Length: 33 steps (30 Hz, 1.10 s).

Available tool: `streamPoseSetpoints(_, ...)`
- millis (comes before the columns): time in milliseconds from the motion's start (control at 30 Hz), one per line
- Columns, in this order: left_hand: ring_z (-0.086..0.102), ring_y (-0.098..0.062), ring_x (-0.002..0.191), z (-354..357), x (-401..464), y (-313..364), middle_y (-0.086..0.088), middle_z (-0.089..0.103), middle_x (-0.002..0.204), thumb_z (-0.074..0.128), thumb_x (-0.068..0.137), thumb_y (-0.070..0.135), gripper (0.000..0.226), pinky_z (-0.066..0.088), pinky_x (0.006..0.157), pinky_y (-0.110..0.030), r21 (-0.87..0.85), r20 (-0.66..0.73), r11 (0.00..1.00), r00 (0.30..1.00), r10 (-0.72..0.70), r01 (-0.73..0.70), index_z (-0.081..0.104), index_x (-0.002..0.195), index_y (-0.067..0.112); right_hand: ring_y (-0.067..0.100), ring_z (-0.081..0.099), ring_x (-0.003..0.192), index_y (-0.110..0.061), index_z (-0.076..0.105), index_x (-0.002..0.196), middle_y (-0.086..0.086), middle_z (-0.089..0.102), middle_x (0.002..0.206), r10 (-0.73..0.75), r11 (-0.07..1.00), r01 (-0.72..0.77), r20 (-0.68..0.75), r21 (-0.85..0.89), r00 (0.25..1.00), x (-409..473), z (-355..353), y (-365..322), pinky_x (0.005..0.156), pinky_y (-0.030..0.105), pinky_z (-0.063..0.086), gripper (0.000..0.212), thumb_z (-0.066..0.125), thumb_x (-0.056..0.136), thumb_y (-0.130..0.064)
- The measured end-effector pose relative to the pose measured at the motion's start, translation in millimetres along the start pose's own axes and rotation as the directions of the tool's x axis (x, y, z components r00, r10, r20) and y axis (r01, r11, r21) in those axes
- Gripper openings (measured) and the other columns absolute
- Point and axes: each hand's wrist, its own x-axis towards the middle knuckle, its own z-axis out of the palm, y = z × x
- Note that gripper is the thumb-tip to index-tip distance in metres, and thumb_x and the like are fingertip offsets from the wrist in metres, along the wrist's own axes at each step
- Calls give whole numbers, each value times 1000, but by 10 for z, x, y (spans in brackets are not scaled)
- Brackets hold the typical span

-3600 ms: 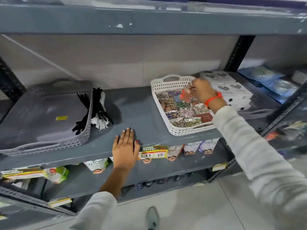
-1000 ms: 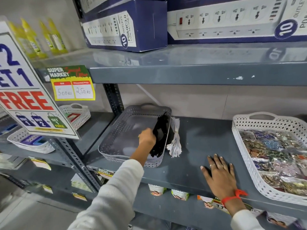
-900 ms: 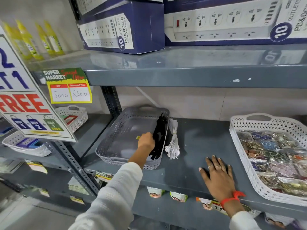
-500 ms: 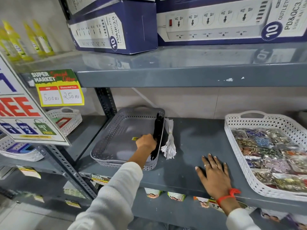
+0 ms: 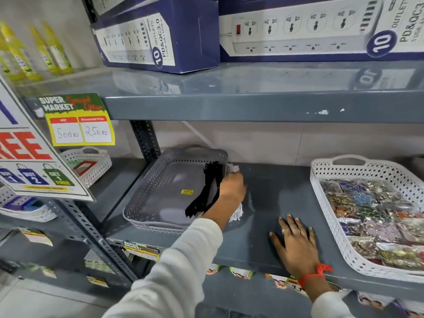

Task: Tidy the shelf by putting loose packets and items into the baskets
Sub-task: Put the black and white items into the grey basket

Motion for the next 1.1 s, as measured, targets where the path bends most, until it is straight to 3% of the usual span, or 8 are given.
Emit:
streamPoseSetpoints(167, 55, -30, 116, 161, 42, 98, -16, 58, 125, 57, 89, 5, 32, 47, 92, -35, 84, 133, 993, 986, -96, 85, 56, 120, 1, 23, 24, 145, -24, 40, 141, 2, 33, 155, 3, 1000, -2, -33, 15, 999, 5, 28, -1, 119, 47, 13, 88, 2, 71, -63)
streamPoseSetpoints(300, 54, -30, 119, 211, 4, 105, -15, 56, 128, 54, 90, -1, 33, 46, 93, -34, 73, 132, 990, 982, -133, 124, 55, 122, 2, 23, 27, 144, -23, 43, 139, 4, 36, 153, 7, 1000, -6, -42, 23, 999, 14, 50, 17, 118, 48, 14, 89, 4, 70, -63)
streamPoseSetpoints(433, 57, -33, 113, 54, -14, 89, -20, 60, 121, 58, 86, 2, 31, 48, 90, -35, -82, 119, 983, 981, -154, 164, 56, 117, -3, 23, 30, 143, -23, 45, 137, 4, 39, 151, 12, 1000, -12, -57, 8, 998, 12, 42, 9, 118, 48, 16, 88, 5, 71, -63)
streamPoseSetpoints(533, 64, -32, 98, -217, 34, 15, -22, 66, 106, 57, 84, 2, 4, 51, 79, -33, -257, 89, 948, 981, -173, 190, 57, 80, 3, 24, 33, 141, -23, 49, 135, 4, 43, 149, 16, 1000, -17, -52, -14, 999, 10, 37, -4, 117, 48, 20, 87, 6, 71, -63)
streamPoseSetpoints(600, 66, -31, 91, -420, 80, -131, -22, 68, 97, 59, 80, 2, 13, 51, 71, -31, -355, 12, 915, 979, -203, 194, 56, 67, 3, 26, 38, 139, -21, 53, 131, 5, 48, 145, 13, 1000, -15, -57, -25, 998, 6, 44, -7, 115, 50, 25, 83, 11, 72, -61)
streamPoseSetpoints(733, 69, -29, 79, -716, 144, -607, -19, 72, 88, 61, 88, 17, 19, 57, 73, -35, -507, -169, 846, 944, -284, 164, 70, 95, 3, 28, 43, 135, -19, 58, 127, 7, 53, 141, 15, 998, -18, -60, -56, 998, 15, 60, 4, 112, 52, 29, 79, 15, 74, -60)
streamPoseSetpoints(1033, 62, -35, 102, -484, 115, -1452, -20, 66, 110, 62, 85, 2, 23, 50, 80, -37, -165, -98, 926, 929, -357, 339, 65, 107, -2, 28, 42, 135, -18, 57, 128, 8, 52, 142, 23, 998, -27, -71, -52, 997, 5, 53, -14, 112, 52, 27, 81, 15, 72, -60)
streamPoseSetpoints(1100, 62, -35, 96, -365, 38, -1486, -21, 67, 104, 60, 86, 1, 11, 49, 73, -38, -138, -60, 922, 926, -373, 363, 63, 95, -3, 30, 44, 134, -16, 58, 127, 10, 53, 141, 20, 999, -23, -80, -42, 997, 11, 63, -7, 112, 53, 28, 81, 16, 73, -59)
